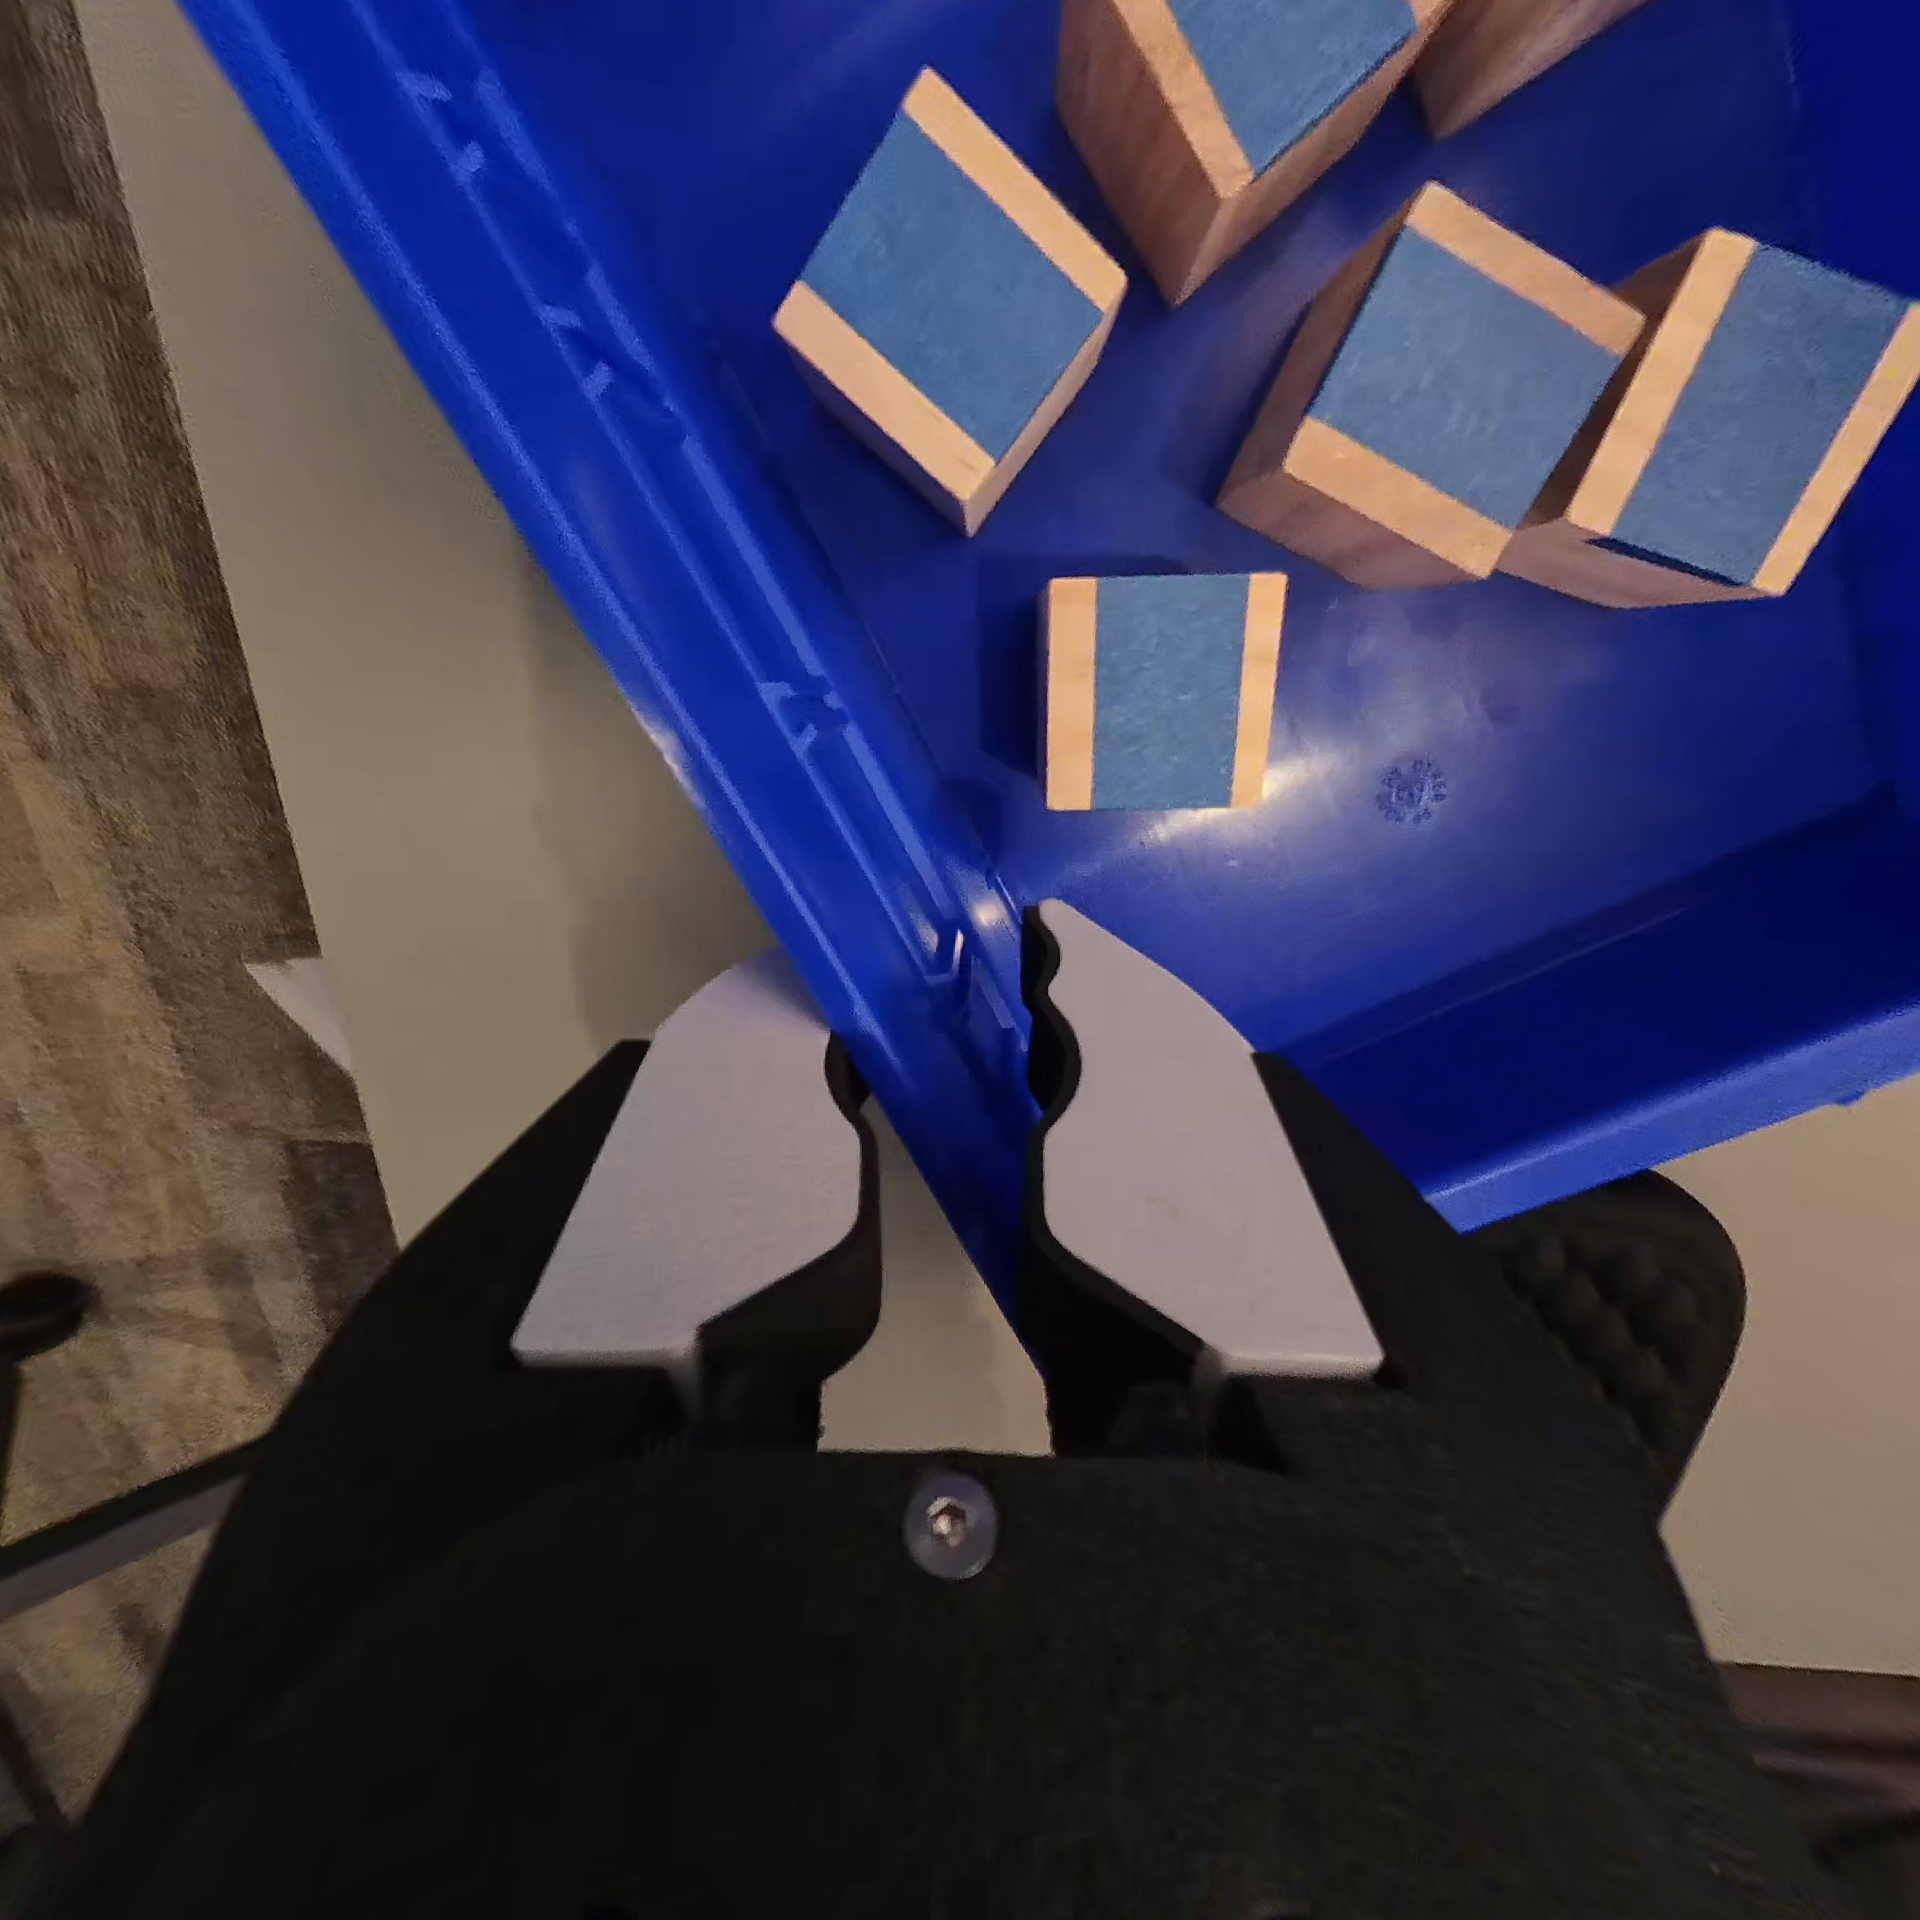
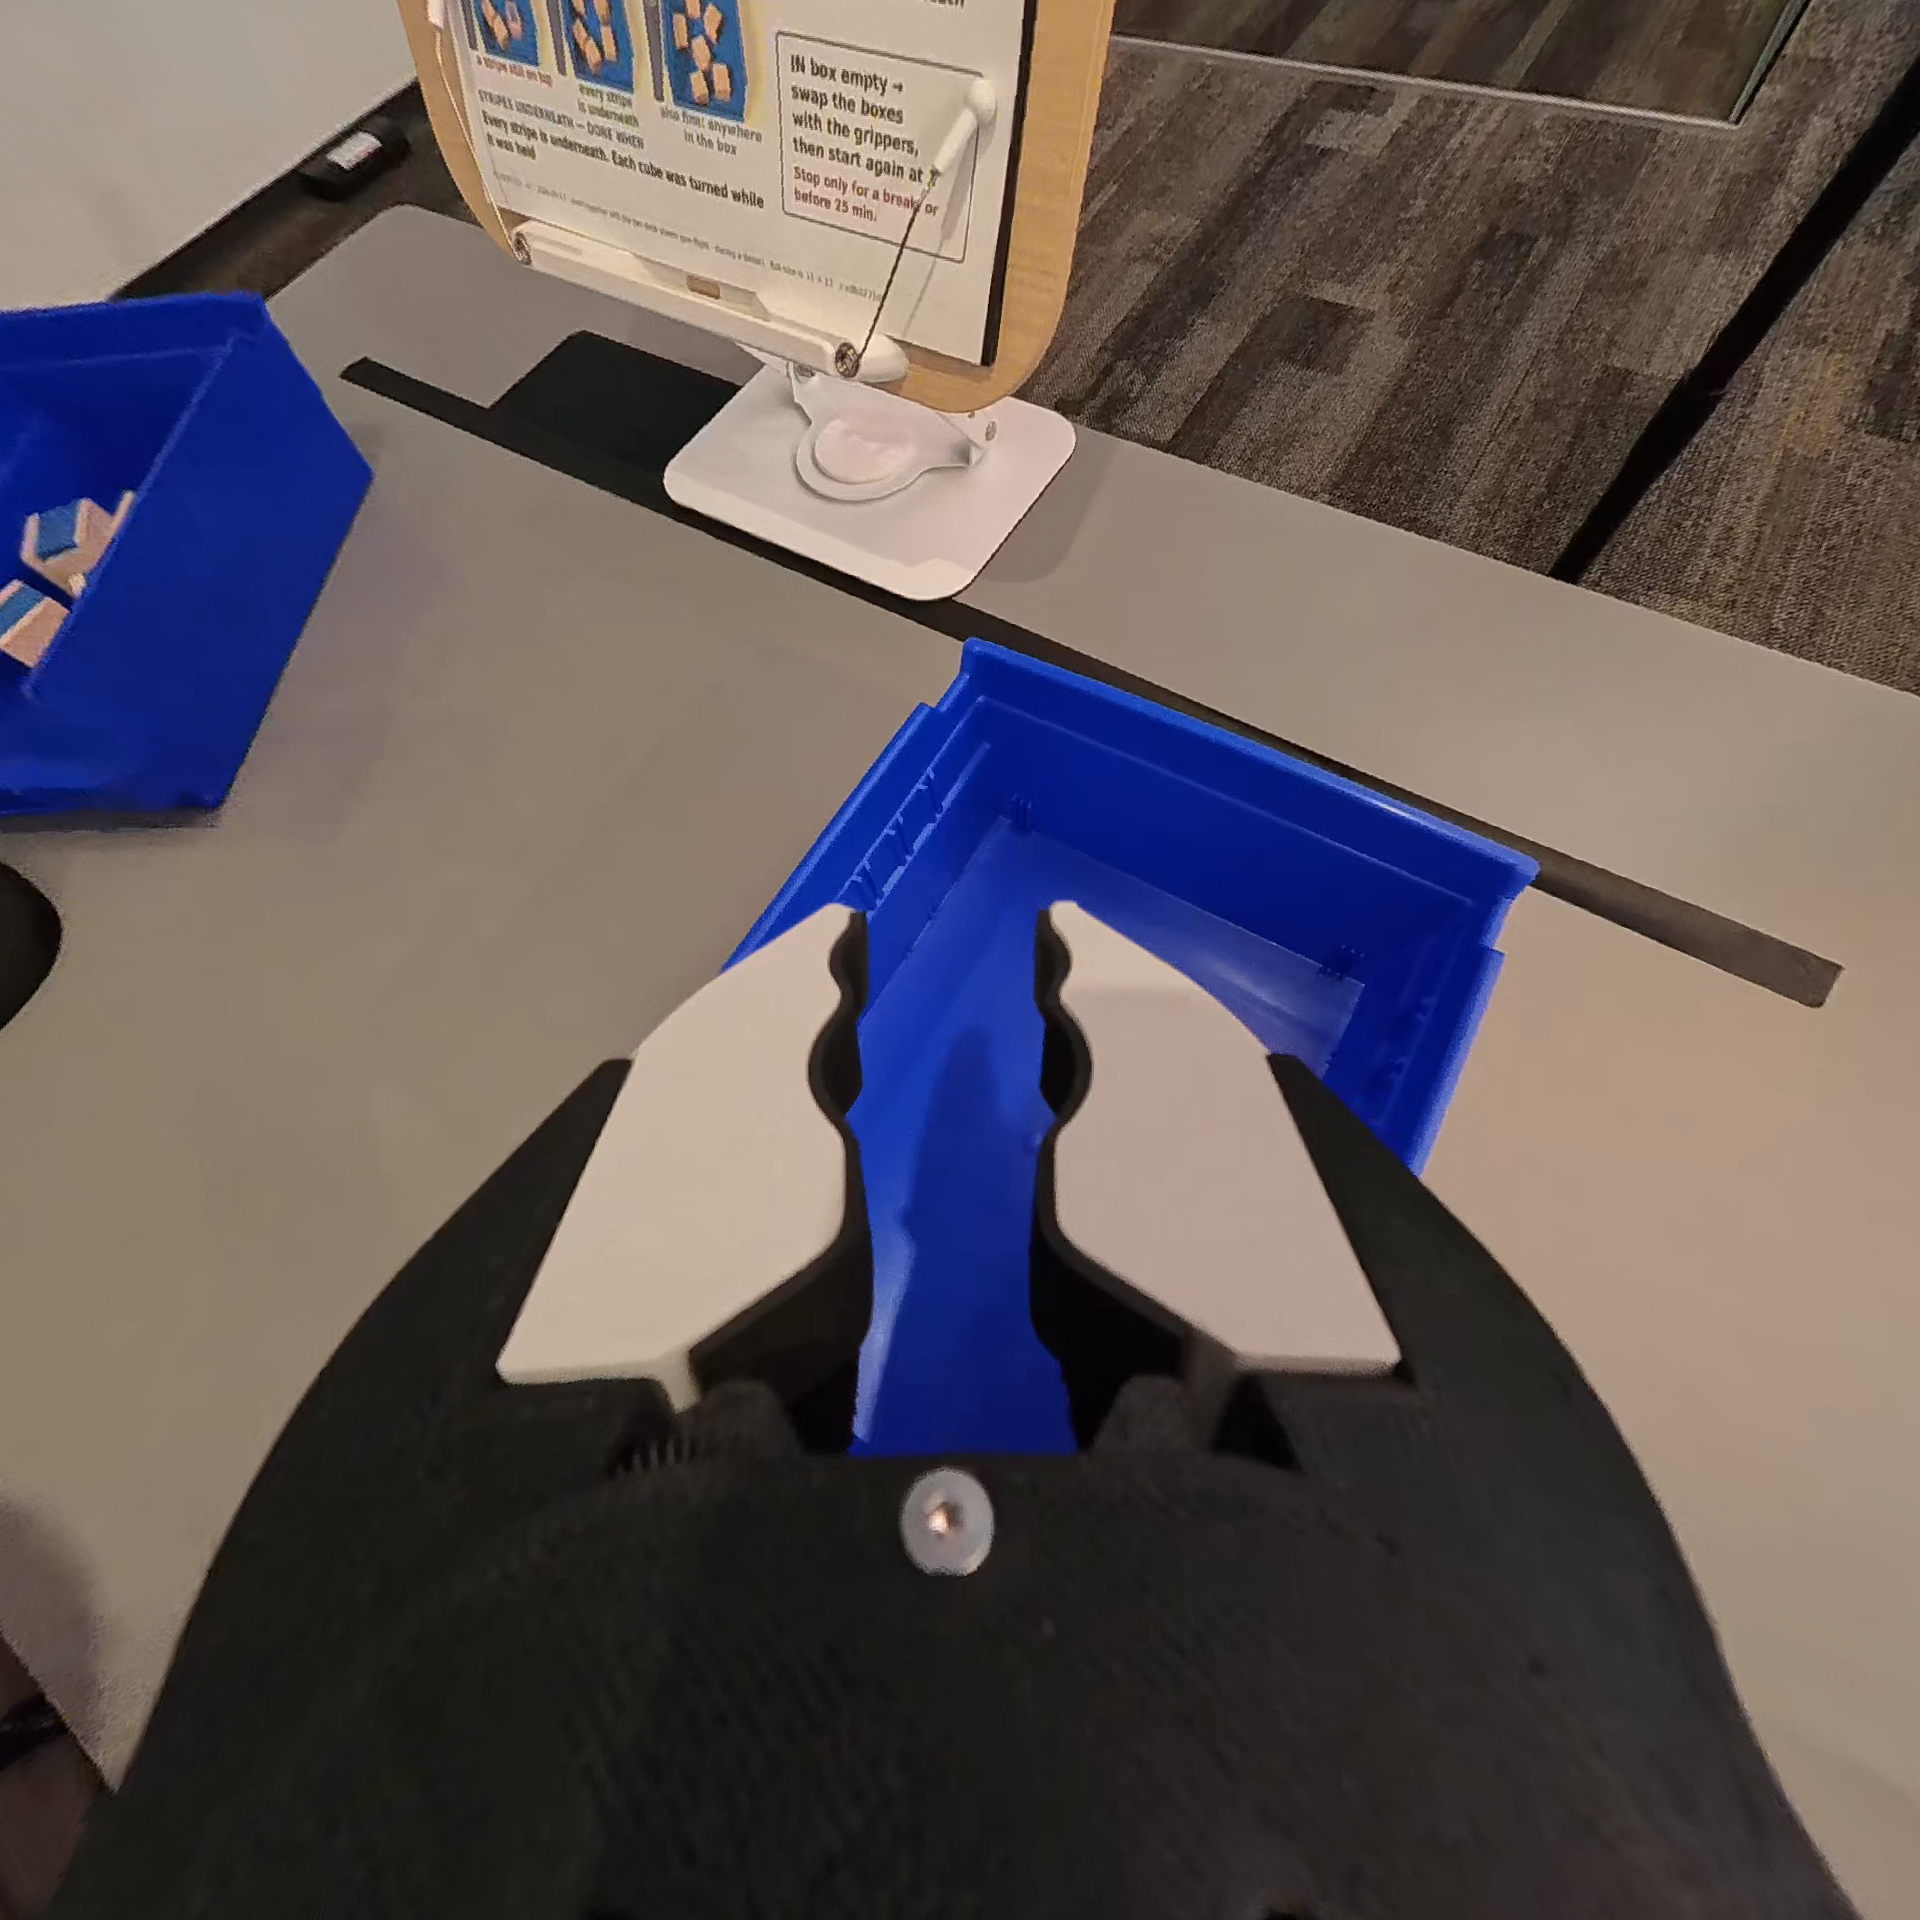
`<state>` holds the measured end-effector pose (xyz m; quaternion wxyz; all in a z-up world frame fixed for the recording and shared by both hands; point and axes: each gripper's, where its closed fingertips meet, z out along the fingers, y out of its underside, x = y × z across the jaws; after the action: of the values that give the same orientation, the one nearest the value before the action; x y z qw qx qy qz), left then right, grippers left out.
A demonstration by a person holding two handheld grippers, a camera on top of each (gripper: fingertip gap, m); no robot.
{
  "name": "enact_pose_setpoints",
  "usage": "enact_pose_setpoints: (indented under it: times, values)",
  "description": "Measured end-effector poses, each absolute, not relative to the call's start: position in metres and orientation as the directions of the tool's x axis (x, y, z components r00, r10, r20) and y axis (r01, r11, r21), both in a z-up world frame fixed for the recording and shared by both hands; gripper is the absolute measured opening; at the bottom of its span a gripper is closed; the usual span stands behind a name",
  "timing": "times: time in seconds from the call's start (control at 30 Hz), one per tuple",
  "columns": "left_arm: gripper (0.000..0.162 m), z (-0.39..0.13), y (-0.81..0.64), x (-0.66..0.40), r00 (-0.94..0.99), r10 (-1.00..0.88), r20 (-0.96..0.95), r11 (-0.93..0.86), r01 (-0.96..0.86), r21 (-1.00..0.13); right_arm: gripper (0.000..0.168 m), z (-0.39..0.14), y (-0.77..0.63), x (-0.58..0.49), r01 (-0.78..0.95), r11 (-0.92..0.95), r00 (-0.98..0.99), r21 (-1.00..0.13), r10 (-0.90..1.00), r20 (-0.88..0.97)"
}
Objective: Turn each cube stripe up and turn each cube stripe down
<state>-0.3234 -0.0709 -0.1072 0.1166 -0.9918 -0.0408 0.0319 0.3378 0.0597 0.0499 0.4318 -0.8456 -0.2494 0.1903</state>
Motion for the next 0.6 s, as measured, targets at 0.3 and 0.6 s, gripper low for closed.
enact_pose_setpoints:
  times: [0.3,0.6]
  values:
    - [0.019,-0.107,-0.028,-0.308,0.975,-0.216,-0.047,-0.946,-0.22,-0.239,0.032,0.041,0.059,0.325,0.31,-0.513,0.788,-0.801,0.61,-0.086]
    - [0.016,-0.107,-0.019,-0.301,0.943,-0.331,-0.034,-0.918,-0.33,-0.219,0.032,0.024,0.062,0.313,0.386,-0.54,0.794,-0.748,0.608,-0.029]
